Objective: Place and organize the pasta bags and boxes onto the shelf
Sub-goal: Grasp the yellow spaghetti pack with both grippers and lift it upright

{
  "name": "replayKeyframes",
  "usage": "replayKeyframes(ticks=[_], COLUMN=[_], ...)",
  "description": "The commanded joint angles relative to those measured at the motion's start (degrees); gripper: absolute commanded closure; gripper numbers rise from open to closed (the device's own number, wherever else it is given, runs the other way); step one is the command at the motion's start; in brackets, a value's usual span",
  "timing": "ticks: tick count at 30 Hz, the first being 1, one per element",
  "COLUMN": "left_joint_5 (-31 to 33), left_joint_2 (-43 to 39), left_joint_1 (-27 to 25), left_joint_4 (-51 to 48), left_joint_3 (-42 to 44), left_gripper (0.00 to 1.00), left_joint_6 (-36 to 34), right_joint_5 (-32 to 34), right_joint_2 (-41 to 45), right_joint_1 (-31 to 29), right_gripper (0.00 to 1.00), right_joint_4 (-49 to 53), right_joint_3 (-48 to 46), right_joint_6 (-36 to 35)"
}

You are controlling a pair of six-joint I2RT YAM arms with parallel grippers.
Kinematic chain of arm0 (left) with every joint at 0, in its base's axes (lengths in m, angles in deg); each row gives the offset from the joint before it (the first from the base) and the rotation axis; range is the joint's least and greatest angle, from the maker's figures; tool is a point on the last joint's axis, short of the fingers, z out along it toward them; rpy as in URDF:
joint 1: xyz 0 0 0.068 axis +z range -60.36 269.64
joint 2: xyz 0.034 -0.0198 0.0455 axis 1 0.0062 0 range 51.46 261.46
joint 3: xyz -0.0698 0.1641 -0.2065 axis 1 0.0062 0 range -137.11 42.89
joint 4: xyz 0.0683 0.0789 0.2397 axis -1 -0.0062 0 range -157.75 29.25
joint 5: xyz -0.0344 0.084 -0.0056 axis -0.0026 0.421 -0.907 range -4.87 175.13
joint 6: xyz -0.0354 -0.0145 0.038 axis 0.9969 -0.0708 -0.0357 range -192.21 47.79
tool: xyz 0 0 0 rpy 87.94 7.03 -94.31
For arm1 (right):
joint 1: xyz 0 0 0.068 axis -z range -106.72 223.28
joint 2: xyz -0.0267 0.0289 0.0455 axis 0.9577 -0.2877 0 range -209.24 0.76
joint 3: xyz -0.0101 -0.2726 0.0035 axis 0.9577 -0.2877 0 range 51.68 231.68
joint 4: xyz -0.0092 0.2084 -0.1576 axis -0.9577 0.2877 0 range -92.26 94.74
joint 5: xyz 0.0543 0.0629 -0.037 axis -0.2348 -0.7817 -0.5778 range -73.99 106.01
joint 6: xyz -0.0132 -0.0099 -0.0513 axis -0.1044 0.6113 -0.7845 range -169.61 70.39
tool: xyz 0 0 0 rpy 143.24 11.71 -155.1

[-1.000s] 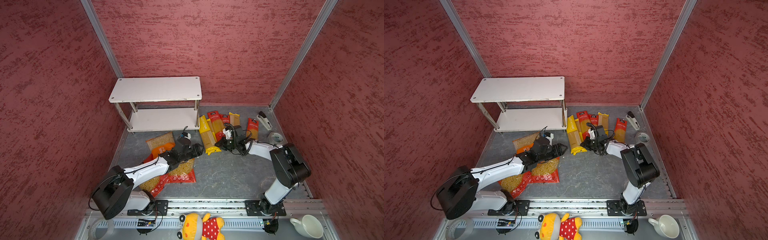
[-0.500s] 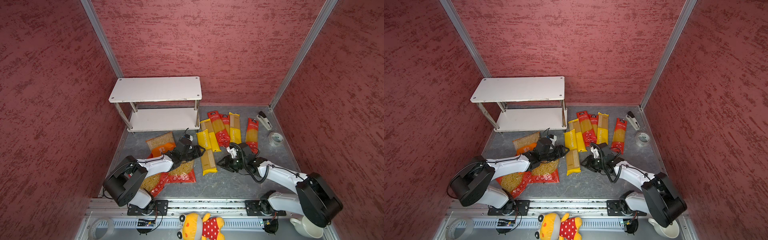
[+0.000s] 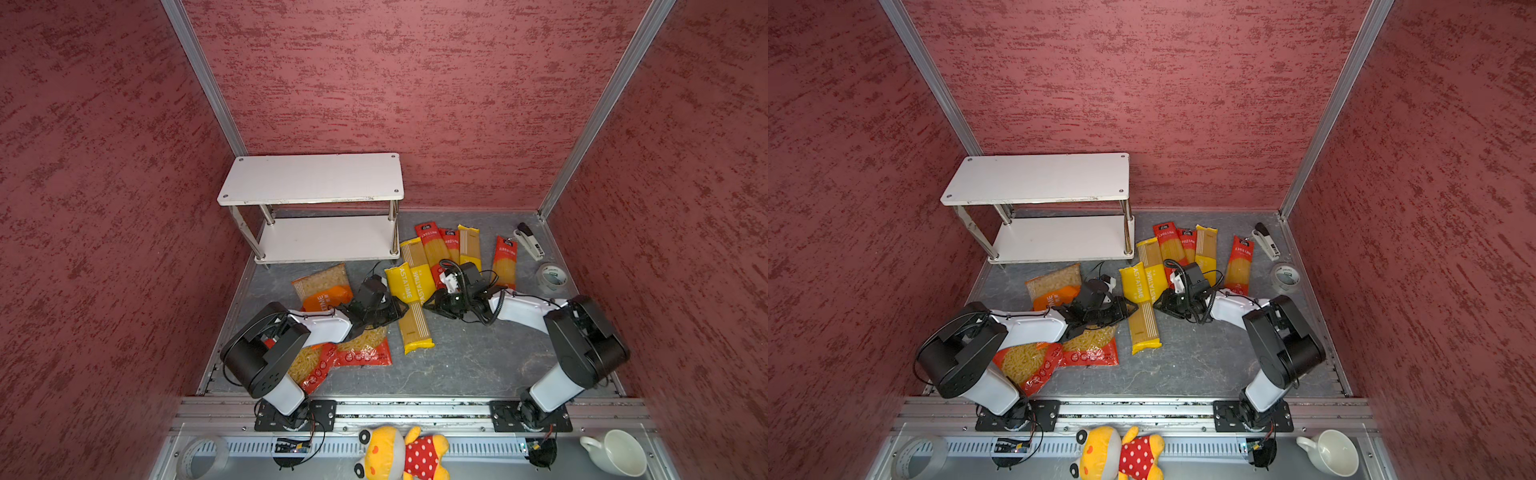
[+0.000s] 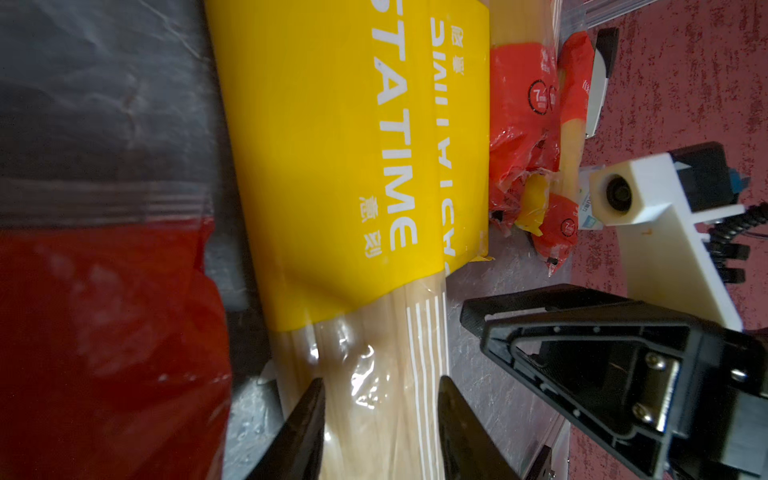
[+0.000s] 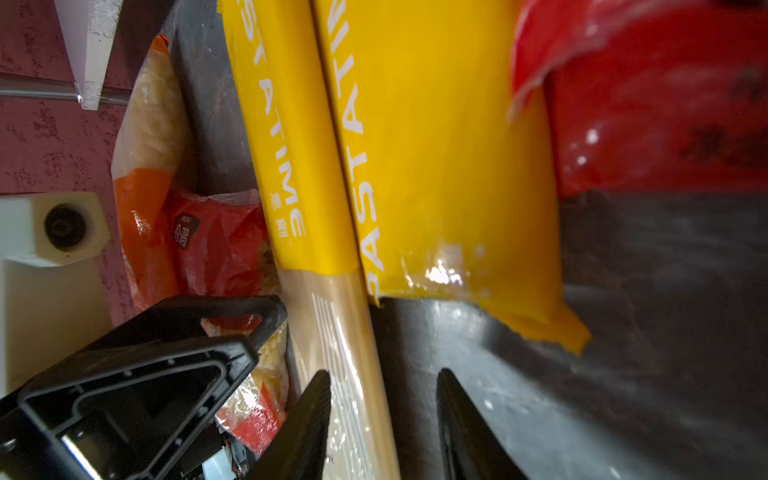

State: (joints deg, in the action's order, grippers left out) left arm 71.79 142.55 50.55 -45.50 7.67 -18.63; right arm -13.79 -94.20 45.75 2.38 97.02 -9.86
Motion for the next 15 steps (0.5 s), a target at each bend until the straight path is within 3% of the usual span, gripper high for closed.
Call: replayKeyframes(ticks=[1,8,15], left_joint_5=[1.4,0.1,-2.5], left_joint_2=[0.7,3.5,0.9], left_joint_1=[-0.6,-1.0,-0.4], left_joint_4=[-2.2,0.6,1.6], left_joint_3=[0.5,0.7,0.4], left_gripper=[0.59,0.73,0.8], left_joint_6=[-0.1,0.4,-1.9], right_joint_5=[-1.6,-7.4,-8.1], right_joint_2=[-2.5,-8.0,-5.8], right_joint_1=[-1.1,-3.3,-3.5], right_gripper=[0.56,0.55,0.8], right_joint_4=[-4.2,-14.8,-21.0], right_joint_3=[0.8,0.2,-4.3], right_joint_6=[-0.8,3.7,5.8])
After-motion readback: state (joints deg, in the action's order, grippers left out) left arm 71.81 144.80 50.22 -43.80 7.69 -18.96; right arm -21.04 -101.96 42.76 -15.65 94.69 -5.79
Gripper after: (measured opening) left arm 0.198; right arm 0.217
